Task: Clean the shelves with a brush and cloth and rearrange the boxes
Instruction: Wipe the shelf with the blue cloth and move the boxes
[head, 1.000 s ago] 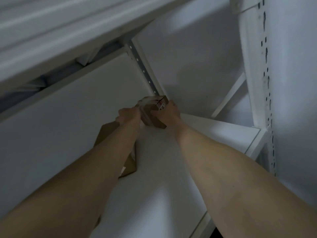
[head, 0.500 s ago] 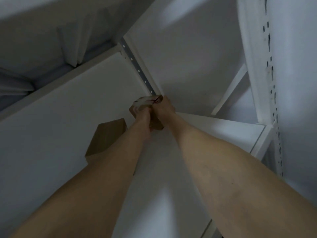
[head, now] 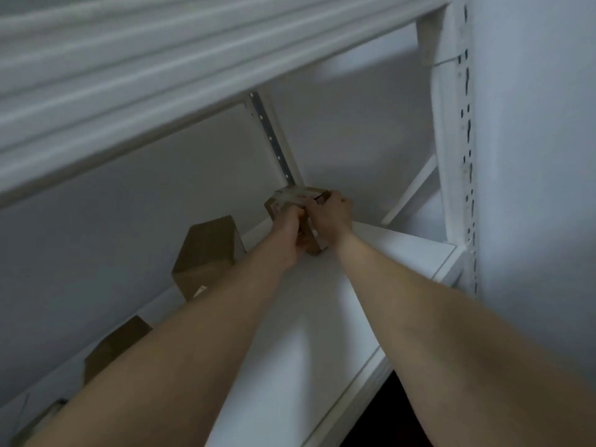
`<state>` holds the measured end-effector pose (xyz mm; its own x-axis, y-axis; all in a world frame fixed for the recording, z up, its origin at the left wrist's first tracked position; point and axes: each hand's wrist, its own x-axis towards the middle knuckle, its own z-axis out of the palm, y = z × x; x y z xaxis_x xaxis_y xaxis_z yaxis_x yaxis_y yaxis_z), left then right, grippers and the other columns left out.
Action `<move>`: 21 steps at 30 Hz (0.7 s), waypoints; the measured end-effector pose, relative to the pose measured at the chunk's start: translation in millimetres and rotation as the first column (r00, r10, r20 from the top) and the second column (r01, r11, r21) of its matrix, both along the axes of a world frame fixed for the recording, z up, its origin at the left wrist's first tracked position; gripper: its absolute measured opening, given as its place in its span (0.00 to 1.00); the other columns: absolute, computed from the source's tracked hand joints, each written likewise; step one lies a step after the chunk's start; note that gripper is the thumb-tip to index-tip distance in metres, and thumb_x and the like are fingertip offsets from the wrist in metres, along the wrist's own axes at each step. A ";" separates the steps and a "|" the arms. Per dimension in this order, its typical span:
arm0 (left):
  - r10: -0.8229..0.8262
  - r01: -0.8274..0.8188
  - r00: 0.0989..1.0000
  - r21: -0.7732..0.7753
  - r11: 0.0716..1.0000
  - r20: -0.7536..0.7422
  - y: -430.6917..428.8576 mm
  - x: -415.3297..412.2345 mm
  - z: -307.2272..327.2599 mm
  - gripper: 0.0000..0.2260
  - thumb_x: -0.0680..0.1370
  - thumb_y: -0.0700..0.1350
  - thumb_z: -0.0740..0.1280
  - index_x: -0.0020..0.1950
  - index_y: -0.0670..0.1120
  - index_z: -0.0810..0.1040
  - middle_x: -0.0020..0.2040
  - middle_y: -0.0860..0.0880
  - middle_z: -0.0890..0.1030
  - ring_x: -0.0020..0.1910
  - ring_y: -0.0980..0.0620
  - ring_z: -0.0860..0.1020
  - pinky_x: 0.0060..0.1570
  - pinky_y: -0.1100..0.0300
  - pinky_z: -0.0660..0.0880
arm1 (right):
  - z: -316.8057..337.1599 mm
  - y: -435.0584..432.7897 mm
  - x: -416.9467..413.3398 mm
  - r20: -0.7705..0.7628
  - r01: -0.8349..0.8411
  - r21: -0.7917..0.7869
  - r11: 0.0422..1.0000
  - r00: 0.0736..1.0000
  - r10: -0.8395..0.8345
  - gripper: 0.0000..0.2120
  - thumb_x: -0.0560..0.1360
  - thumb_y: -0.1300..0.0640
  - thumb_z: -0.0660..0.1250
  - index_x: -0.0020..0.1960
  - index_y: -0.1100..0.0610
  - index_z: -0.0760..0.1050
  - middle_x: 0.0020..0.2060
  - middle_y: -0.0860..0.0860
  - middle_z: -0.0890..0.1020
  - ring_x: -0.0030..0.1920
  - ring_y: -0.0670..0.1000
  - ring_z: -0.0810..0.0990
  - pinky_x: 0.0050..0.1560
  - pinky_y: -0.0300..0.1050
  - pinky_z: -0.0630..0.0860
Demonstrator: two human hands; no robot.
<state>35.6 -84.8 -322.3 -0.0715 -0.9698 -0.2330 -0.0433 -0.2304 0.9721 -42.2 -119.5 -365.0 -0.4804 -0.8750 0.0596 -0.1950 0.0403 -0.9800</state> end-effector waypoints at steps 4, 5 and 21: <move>-0.011 0.011 1.000 0.030 0.999 -0.009 35.3 1.7 1.7 0.10 0.79 0.41 0.58 0.39 0.43 0.73 0.36 0.45 0.75 0.34 0.49 0.74 0.31 0.60 0.74 | 3.3 30.5 0.2 0.001 0.072 0.080 0.994 0.997 -0.072 0.28 0.77 0.48 0.63 0.70 0.64 0.63 0.67 0.62 0.68 0.68 0.61 0.67 0.67 0.52 0.67; -0.017 0.017 1.000 0.037 0.999 -0.001 42.5 0.9 1.9 0.10 0.79 0.41 0.58 0.38 0.43 0.72 0.35 0.45 0.75 0.32 0.49 0.74 0.28 0.62 0.74 | 3.9 36.2 0.2 -0.016 0.085 0.100 0.991 0.996 -0.084 0.28 0.77 0.49 0.62 0.70 0.64 0.63 0.67 0.62 0.69 0.68 0.61 0.67 0.67 0.52 0.67; 0.416 -0.329 0.701 -0.255 0.909 0.580 32.9 185.7 35.2 0.22 0.81 0.49 0.55 0.70 0.37 0.66 0.67 0.37 0.70 0.64 0.39 0.71 0.65 0.49 0.69 | 47.8 64.3 135.4 -0.329 -0.344 0.088 0.935 0.876 0.353 0.24 0.81 0.46 0.56 0.67 0.65 0.69 0.64 0.61 0.75 0.64 0.60 0.73 0.61 0.47 0.69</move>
<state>221.4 -51.9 -287.1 0.4161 -0.9089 0.0259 -0.5702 -0.2386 0.7861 93.3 -55.2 -317.2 -0.0993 -0.9856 0.1371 -0.5165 -0.0667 -0.8537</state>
